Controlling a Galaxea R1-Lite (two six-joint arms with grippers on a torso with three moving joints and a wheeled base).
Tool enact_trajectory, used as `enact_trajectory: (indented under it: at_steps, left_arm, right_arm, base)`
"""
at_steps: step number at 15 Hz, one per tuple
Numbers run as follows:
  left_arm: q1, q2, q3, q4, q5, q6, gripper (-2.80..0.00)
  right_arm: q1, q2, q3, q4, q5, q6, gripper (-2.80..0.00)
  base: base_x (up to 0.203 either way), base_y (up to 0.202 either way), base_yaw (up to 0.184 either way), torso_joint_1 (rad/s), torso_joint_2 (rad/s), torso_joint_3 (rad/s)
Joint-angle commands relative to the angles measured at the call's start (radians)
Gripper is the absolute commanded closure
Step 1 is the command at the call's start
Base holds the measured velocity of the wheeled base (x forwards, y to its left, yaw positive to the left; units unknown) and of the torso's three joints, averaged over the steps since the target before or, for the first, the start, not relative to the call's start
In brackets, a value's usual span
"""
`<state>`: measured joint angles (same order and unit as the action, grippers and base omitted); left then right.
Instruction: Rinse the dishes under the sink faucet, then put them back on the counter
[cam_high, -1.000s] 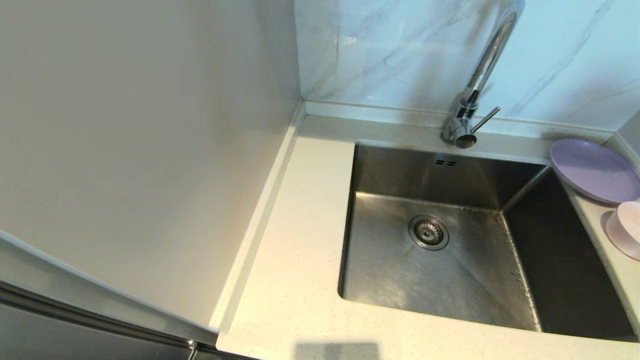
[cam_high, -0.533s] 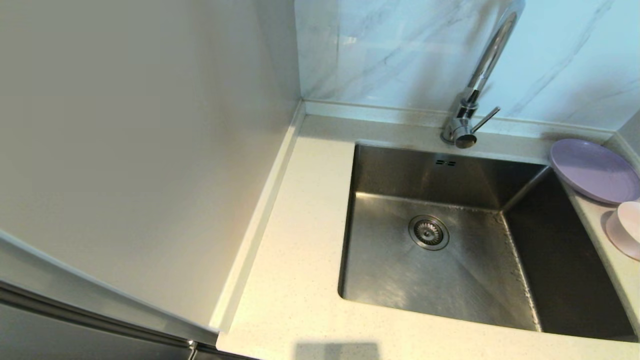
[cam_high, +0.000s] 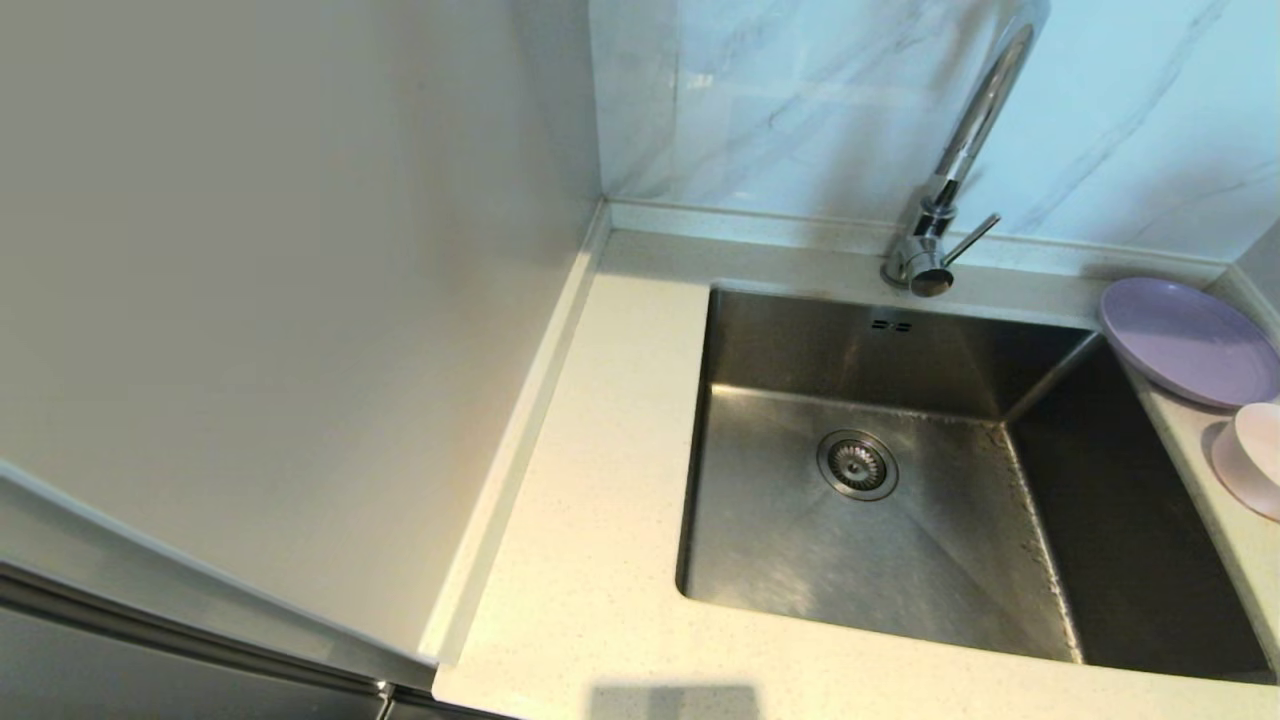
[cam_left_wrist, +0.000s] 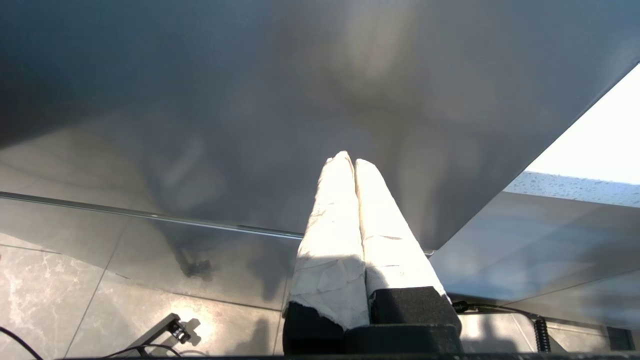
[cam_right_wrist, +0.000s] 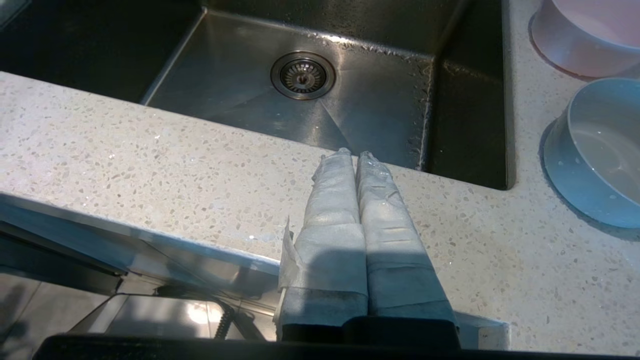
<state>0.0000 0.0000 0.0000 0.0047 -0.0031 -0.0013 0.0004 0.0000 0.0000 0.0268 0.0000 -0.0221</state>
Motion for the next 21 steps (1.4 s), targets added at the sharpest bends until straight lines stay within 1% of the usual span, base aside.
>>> enact_trajectory:
  at_steps: [1, 21]
  left_arm:
    - [0.0, 0.0, 0.0, 0.0, 0.0, 0.0, 0.0]
    - [0.0, 0.0, 0.0, 0.0, -0.001, 0.0, 0.0]
  right_arm:
    - [0.0, 0.002, 0.008, 0.001, 0.0, 0.009, 0.0]
    - [0.001, 0.002, 0.008, 0.001, -0.003, 0.014, 0.0]
  base:
    - [0.0, 0.0, 0.0, 0.0, 0.0, 0.0]
    - [0.0, 0.0, 0.0, 0.0, 0.0, 0.0]
